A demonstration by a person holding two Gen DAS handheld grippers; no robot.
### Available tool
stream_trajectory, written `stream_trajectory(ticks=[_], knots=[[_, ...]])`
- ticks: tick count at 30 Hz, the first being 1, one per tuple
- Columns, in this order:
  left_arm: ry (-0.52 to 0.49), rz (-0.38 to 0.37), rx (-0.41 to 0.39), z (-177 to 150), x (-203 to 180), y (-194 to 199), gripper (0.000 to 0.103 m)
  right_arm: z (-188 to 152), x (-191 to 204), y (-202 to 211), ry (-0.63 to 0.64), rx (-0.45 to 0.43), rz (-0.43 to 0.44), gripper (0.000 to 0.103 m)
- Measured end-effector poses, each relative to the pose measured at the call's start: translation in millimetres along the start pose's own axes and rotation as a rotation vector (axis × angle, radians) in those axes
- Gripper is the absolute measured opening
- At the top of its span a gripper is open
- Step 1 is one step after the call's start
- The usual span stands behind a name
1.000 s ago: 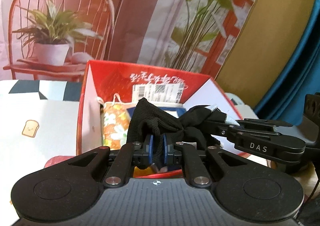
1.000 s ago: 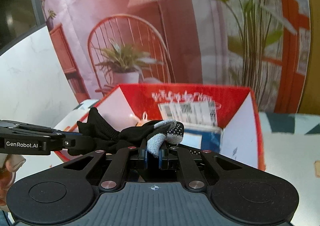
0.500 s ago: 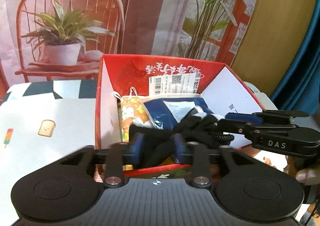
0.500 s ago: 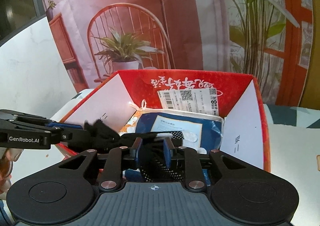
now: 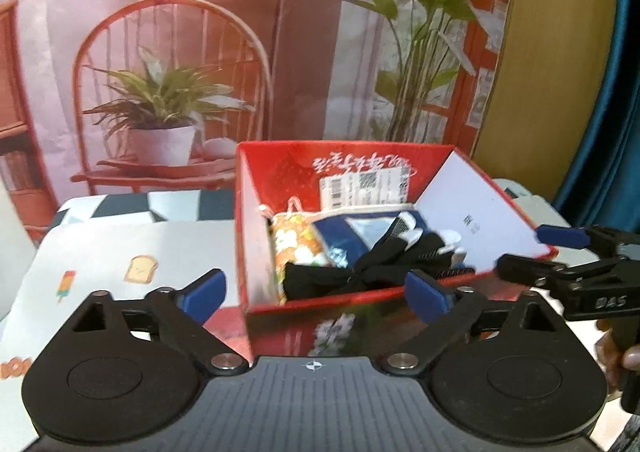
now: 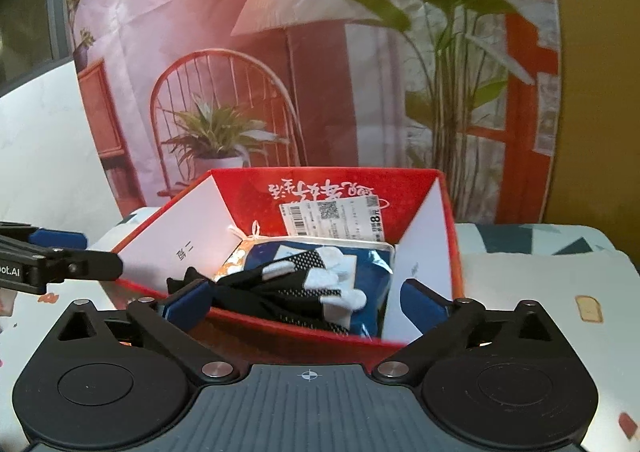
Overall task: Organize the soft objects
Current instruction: 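Move both tools back to the black eye mask on the grey towel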
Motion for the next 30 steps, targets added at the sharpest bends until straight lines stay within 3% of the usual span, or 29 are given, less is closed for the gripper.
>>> stream_trajectory(ticks=[3, 9, 20, 30], knots=[[0.006, 0.03, -0.001, -12.5, 2.0, 7.2, 0.103, -12.4, 0.2, 10.3, -0.02, -0.014, 0.009, 0.102], [0.055, 0.022, 0.04, -39.8, 5.7, 4.3, 0.103, -40.1, 8.3, 17.2, -0.032, -0.01, 0.024, 0.103], [0.09, -0.01, 0.127, -96.3, 1.0, -21.2, 0.103, -102.0, 29.1, -11.8, -0.015, 0.125, 0.026, 0.102], [0.144, -0.024, 0.136, -111.8, 7.4, -24.3, 0.103, -118.3, 21.3, -18.6, -0.067, 0.095, 0.075, 0.102]])
Point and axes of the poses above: each gripper's, at about its wrist camera, not at the fingertips, and y roughly against the way its jaws point, x to its left, z to its top, the point moved 5 cm from there along -y, roughly the way its jaws point, and after that the axes turned 9 degrees about x, right-handed, at the moved point
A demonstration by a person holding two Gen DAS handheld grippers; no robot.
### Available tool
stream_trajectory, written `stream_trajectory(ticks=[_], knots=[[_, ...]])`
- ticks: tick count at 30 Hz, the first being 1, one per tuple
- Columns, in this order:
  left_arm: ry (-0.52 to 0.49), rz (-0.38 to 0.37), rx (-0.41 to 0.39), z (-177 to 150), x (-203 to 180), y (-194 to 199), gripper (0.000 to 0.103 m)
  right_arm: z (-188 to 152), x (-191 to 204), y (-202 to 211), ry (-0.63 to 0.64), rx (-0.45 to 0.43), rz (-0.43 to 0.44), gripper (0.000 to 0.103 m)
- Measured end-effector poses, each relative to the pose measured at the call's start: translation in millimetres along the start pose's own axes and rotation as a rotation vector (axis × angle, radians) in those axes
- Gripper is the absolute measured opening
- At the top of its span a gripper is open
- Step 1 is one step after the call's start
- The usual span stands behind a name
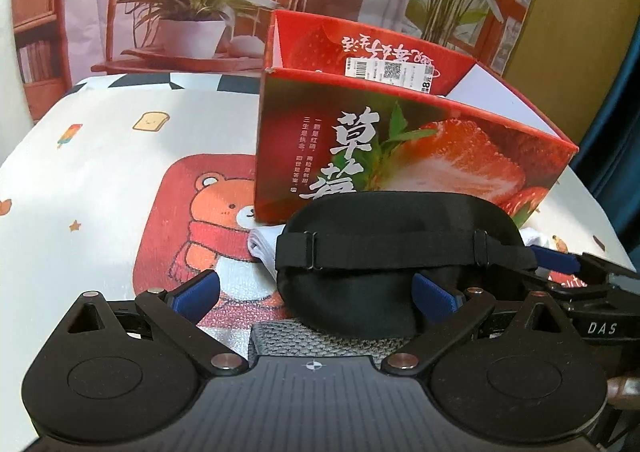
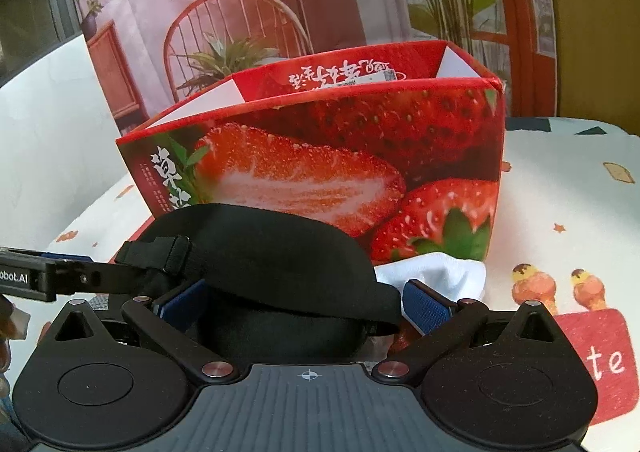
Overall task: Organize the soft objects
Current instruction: 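Move both tools back to the black eye mask on the grey towel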
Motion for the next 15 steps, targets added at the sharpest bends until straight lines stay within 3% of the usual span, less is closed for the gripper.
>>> stream_trajectory(ticks=[8, 15], knots=[[0.026, -0.037, -0.009, 3.3, 4.6, -2.7, 0.102, -6.3, -7.6, -3.2, -0.019, -0.024, 0.028, 0.103], [-0.022, 0.0, -0.001, 2.9, -3.4, -10.7, 0.102, -8.9, -9.5, -4.2, -0.03, -0.032, 0.033, 0.103]])
Point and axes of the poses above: each gripper's, at about its wrist camera, not at the fingertips, and y roughly against the way its jaws point, x to its left, z to its top, the point moved 5 cm from there along -y, roughly the way its jaws point, and after that the axes turned 9 degrees about x, right-handed, at the moved point
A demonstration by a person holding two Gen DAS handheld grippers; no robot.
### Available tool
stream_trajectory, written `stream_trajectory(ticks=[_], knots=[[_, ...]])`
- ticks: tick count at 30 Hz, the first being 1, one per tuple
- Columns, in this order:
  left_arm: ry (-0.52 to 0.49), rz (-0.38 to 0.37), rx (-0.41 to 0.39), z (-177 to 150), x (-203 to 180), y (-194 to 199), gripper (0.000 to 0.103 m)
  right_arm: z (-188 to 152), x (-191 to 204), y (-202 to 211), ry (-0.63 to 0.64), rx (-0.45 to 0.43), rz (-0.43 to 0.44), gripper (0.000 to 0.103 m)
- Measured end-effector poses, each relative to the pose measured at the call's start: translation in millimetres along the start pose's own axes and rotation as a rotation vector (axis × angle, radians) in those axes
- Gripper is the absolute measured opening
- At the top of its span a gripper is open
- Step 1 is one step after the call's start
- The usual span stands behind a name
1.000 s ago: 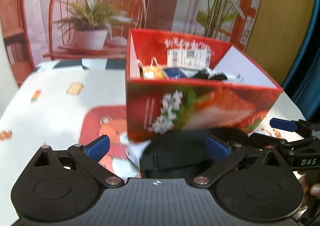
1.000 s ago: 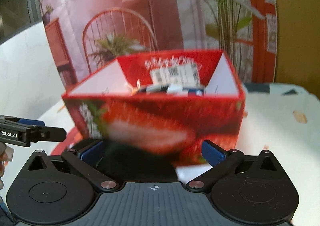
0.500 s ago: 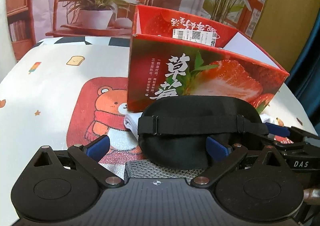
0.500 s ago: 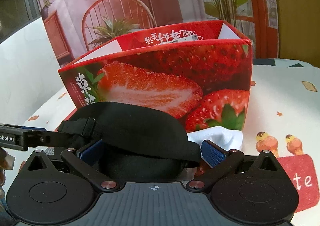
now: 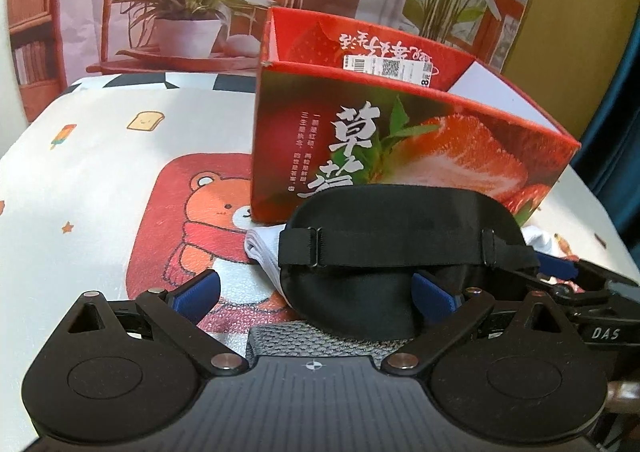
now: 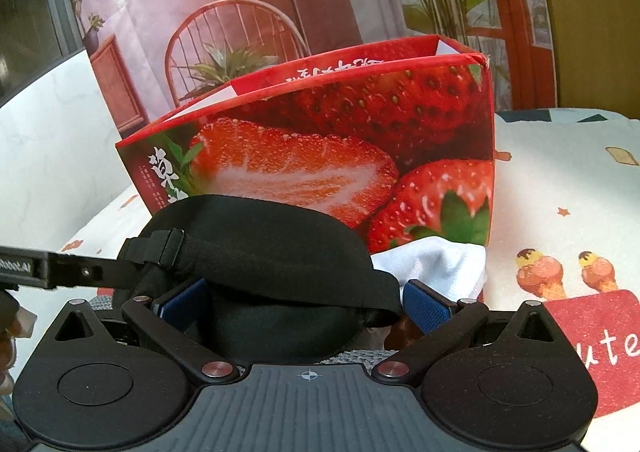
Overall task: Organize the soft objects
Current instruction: 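Move both tools back to the black eye mask on the grey towel, then grasp the black eye mask with both tools and lift it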
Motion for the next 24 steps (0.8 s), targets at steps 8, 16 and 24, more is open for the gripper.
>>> stream_trajectory(ticks=[8, 16, 24], knots=[[0.012, -0.001, 0.016, -5.0, 5.3, -9.5, 0.102, 6.3, -0.7, 2.2, -0.015, 0.01, -0.039, 0.102], [0.02, 0.006, 0.023, -6.7, 7.5, -12.4, 0.102, 11.3, -6.5, 0.0, -0.039, 0.01, -0.11, 0.102], [0.013, 0.022, 0.01, -5.0, 3.1, -8.1, 0.102, 16.3, 5.6, 3.4, 0.016, 0.001, -0.113, 0.102]])
Point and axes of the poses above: each gripper's, at about its wrist camera, not at the fingertips, and y roughly against the way its jaws point, x to its left, z to its top, the point moved 5 cm from there along -y, roughly the way its jaws point, and after that the axes turned 9 degrees about x, right-handed, at the moved point
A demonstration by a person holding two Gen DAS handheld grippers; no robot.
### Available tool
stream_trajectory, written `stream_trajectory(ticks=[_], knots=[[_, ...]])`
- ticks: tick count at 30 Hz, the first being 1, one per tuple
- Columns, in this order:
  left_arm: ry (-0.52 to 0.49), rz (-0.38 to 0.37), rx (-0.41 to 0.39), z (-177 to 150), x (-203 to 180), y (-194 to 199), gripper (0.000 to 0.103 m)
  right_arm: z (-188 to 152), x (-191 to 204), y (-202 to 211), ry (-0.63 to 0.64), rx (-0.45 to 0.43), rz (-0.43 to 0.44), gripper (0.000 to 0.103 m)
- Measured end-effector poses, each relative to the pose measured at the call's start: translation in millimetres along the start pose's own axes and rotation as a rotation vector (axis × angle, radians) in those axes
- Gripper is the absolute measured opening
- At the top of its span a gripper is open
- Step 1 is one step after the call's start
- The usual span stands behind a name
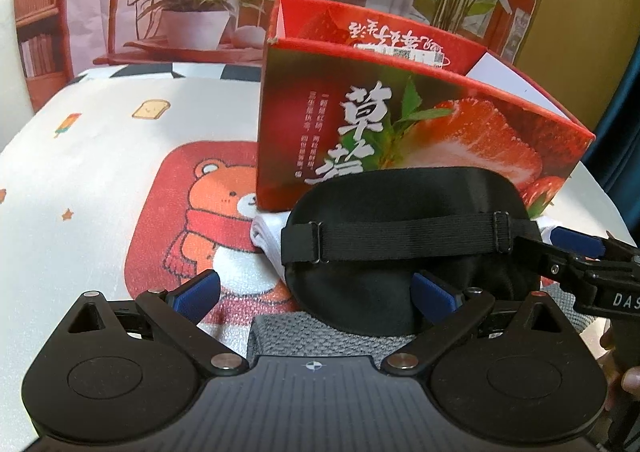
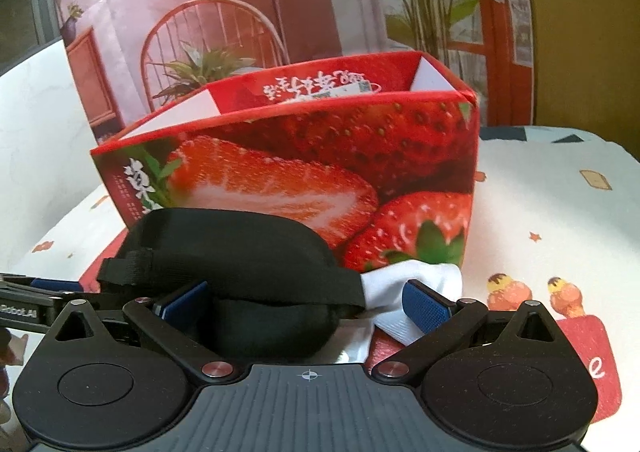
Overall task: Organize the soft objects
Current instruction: 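Grasp the black eye mask with both tools and lift it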
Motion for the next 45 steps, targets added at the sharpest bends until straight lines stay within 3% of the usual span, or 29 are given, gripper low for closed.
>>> stream_trajectory(ticks=[17, 26, 45], knots=[[-0.062, -0.013, -0.082, 26.6, -19.7, 7.1, 0.102, 1.7, 7.4, 6.9, 0.033, -0.004, 0.018, 0.102], [-0.041, 0.024, -0.085, 30.4, -10.3, 1.2, 0.102, -0.4, -3.0, 2.7, 0.006, 0.013, -0.001, 0.102], [0.003, 0.051, -0.083, 33.3, 0.2, -3.0, 0.102, -3.4, -21.8, 2.1, 0.132, 0.048, -0.269, 0.096]])
Point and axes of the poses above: each gripper's, at about its wrist camera, not at the fingertips, and y roughly against the way its jaws point, x to its left, z to its top, the point moved 5 cm from there along -y, roughly the way its jaws point, and after that the axes turned 9 degrees about x, right-handed, at the moved point
